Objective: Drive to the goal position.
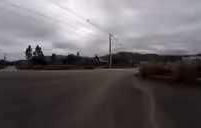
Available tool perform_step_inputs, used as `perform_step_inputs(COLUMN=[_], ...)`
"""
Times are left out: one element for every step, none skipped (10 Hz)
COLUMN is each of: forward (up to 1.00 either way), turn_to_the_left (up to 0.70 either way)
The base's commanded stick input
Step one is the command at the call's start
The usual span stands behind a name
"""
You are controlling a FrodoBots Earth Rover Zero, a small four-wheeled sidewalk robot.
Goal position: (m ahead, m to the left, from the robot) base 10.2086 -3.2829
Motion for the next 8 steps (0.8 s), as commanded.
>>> perform_step_inputs(forward=[0.70,0.70,0.70,0.70,0.70,0.70,0.70,0.70], turn_to_the_left=[0.00,0.00,0.00,0.00,0.00,0.00,0.00,0.00])
